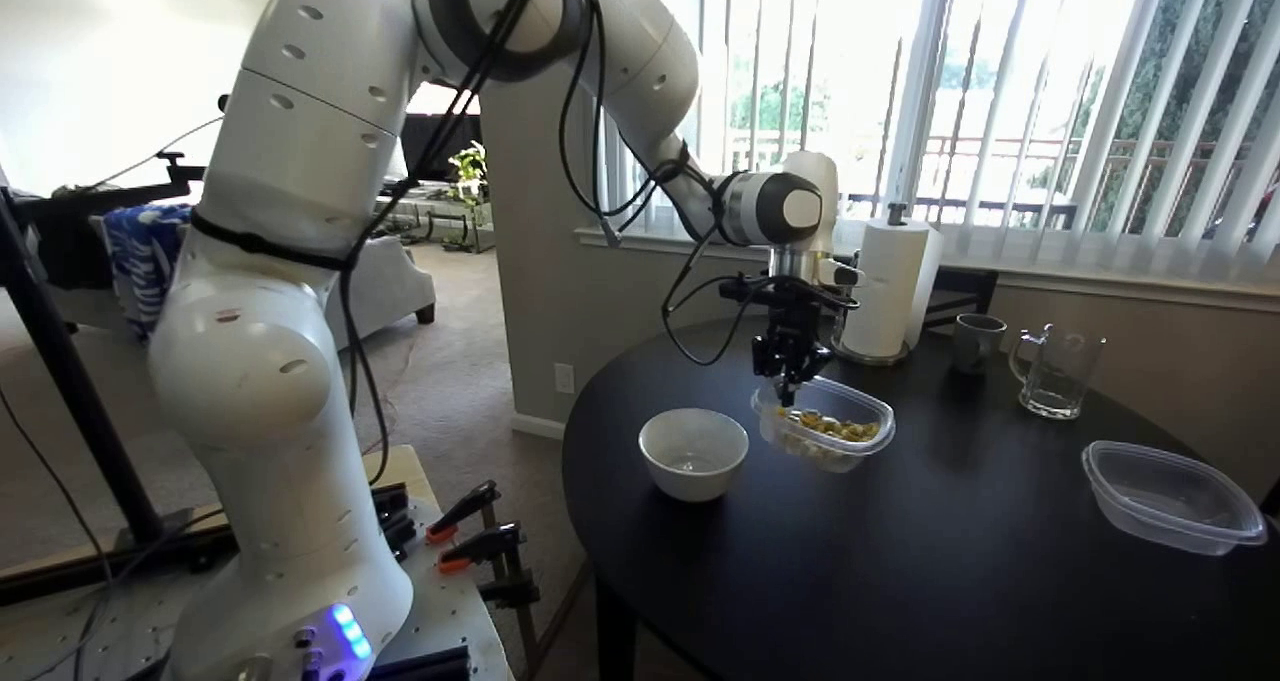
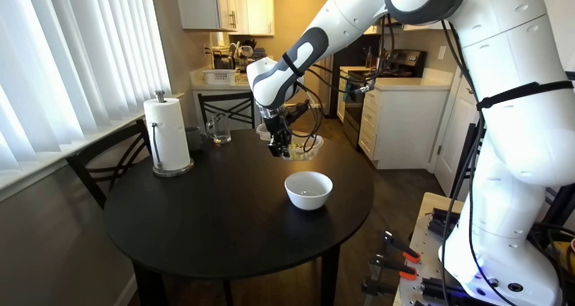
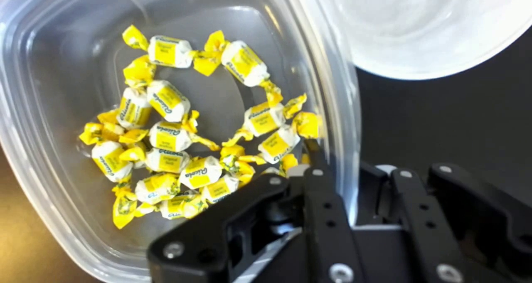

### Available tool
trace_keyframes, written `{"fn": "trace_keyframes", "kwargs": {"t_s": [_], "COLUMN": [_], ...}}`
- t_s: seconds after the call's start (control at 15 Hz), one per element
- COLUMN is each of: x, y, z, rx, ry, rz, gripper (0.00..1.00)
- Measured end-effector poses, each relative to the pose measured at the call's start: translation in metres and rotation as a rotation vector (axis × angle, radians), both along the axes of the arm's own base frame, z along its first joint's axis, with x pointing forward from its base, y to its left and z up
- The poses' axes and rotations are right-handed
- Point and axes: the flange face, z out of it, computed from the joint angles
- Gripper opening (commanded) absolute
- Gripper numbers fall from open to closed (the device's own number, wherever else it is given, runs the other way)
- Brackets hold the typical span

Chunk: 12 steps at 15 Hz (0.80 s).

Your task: Pour the candy from the clear bowl into the white bowl.

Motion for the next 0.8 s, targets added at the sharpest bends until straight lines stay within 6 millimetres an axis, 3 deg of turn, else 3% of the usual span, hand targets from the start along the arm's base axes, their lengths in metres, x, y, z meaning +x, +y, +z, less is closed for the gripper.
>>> {"fn": "trace_keyframes", "kwargs": {"t_s": [0.2,0.53,0.8], "x": [-0.026,-0.074,-0.096], "y": [0.014,0.023,0.030], "z": [0.005,-0.005,-0.007], "rx": [0.008,0.026,0.035], "ry": [0.057,0.119,0.129], "rz": [0.013,0.023,0.036], "gripper": [0.03,0.03,0.02]}}
